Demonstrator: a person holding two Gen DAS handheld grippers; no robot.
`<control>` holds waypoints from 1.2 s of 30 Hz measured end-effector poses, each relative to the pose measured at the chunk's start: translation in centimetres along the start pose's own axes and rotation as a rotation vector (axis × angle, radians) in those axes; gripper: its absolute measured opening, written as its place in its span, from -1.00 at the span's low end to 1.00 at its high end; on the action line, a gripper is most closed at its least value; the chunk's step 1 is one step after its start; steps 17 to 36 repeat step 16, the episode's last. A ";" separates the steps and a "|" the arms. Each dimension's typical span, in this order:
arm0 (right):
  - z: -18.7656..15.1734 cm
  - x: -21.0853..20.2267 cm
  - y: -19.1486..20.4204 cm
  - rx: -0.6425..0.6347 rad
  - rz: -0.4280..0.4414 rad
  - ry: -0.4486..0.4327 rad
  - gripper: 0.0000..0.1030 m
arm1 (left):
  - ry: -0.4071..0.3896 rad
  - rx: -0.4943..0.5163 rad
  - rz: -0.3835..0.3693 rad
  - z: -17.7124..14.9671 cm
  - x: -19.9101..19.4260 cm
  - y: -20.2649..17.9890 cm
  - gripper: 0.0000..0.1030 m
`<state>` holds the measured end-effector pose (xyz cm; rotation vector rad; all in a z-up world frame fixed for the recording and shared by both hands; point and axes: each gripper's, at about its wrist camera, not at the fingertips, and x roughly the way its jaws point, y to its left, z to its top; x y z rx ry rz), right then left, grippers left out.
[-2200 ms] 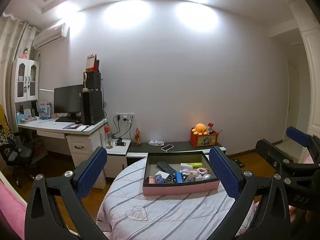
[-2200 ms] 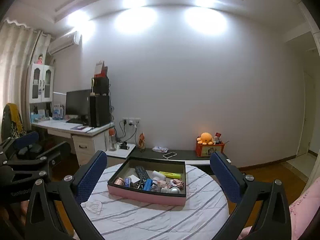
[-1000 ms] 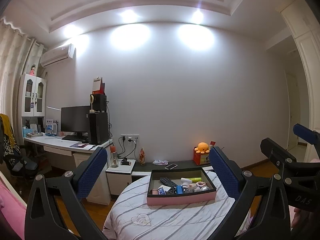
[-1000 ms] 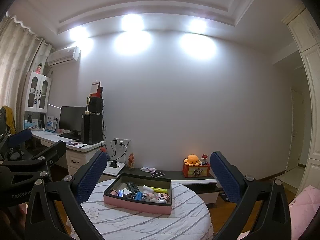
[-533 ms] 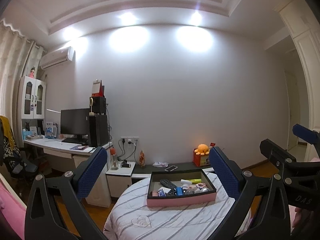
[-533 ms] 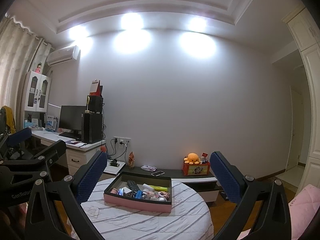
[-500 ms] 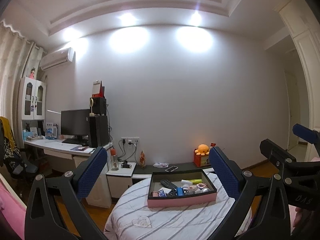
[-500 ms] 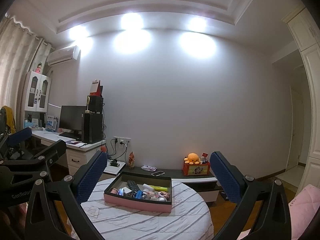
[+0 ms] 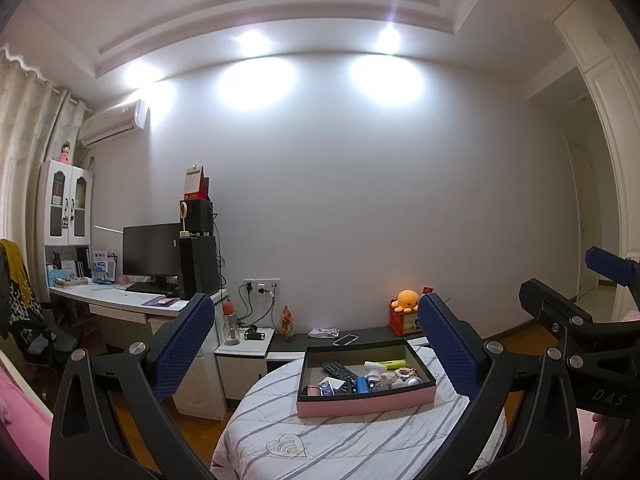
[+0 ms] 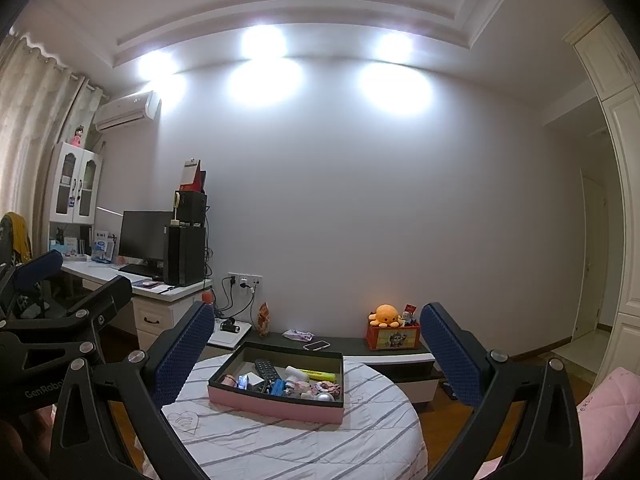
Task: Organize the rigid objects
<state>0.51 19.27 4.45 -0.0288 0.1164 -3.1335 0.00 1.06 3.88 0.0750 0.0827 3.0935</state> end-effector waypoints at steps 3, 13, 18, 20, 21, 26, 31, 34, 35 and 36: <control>0.1 0.0 0.1 0.000 0.000 0.002 1.00 | 0.002 0.001 0.000 0.0 0.0 0.0 0.99; 0.2 0.0 0.2 0.000 -0.004 0.007 1.00 | 0.021 -0.008 -0.005 -0.2 0.4 -0.1 0.99; 0.2 0.1 0.1 0.004 -0.004 0.011 1.00 | 0.034 -0.017 -0.010 -0.3 0.7 -0.1 0.99; 0.2 0.1 0.1 0.004 -0.004 0.011 1.00 | 0.034 -0.017 -0.010 -0.3 0.7 -0.1 0.99; 0.2 0.1 0.1 0.004 -0.004 0.011 1.00 | 0.034 -0.017 -0.010 -0.3 0.7 -0.1 0.99; 0.2 0.1 0.1 0.004 -0.004 0.011 1.00 | 0.034 -0.017 -0.010 -0.3 0.7 -0.1 0.99; 0.2 0.1 0.1 0.004 -0.004 0.011 1.00 | 0.034 -0.017 -0.010 -0.3 0.7 -0.1 0.99; 0.2 0.1 0.1 0.004 -0.004 0.011 1.00 | 0.034 -0.017 -0.010 -0.3 0.7 -0.1 0.99; 0.2 0.1 0.1 0.004 -0.004 0.011 1.00 | 0.034 -0.017 -0.010 -0.3 0.7 -0.1 0.99; 0.2 0.1 0.1 0.004 -0.004 0.011 1.00 | 0.034 -0.017 -0.010 -0.3 0.7 -0.1 0.99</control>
